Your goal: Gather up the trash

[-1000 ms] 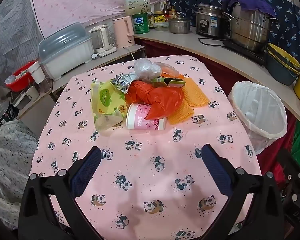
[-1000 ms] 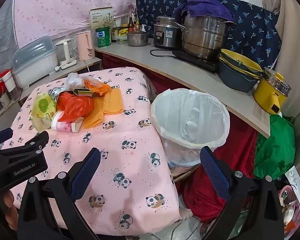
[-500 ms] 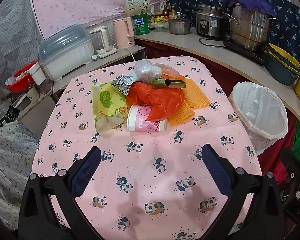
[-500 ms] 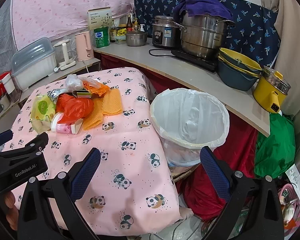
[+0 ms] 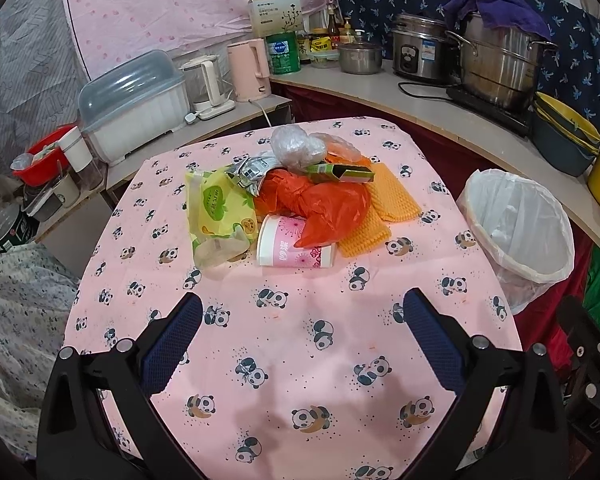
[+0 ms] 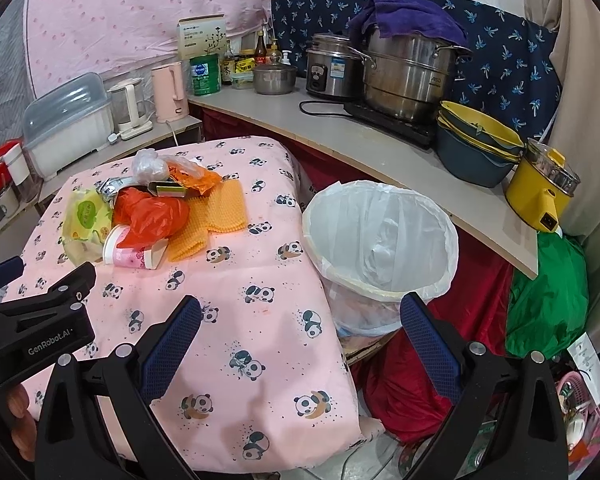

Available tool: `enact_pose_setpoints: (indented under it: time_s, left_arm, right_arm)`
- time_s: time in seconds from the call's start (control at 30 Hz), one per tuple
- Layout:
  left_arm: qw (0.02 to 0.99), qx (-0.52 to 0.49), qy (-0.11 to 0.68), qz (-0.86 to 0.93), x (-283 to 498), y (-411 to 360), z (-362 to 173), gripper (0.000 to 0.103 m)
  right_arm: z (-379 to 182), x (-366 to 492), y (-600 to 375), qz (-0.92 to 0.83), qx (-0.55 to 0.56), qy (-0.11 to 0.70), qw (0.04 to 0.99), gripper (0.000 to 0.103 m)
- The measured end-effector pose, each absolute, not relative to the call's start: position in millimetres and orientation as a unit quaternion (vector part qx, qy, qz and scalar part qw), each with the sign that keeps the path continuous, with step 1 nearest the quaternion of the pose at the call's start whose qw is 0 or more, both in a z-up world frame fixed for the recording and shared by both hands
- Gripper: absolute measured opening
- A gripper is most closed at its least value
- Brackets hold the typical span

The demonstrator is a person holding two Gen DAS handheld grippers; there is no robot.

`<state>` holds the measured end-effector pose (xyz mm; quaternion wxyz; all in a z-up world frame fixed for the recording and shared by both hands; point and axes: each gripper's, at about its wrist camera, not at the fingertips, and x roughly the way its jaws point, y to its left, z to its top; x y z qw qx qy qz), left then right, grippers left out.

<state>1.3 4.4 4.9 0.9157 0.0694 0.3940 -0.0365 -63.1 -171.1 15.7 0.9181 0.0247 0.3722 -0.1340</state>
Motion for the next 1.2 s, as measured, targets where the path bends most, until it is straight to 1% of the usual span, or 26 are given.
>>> enact_pose_setpoints:
  time_s: [1.2]
  left_arm:
    - [0.918,0.060,0.390,-0.038,2,12,10,0.096]
  right_arm:
    - [22,-58,-158,-0.133,0.008,0.366,0.921,0.096]
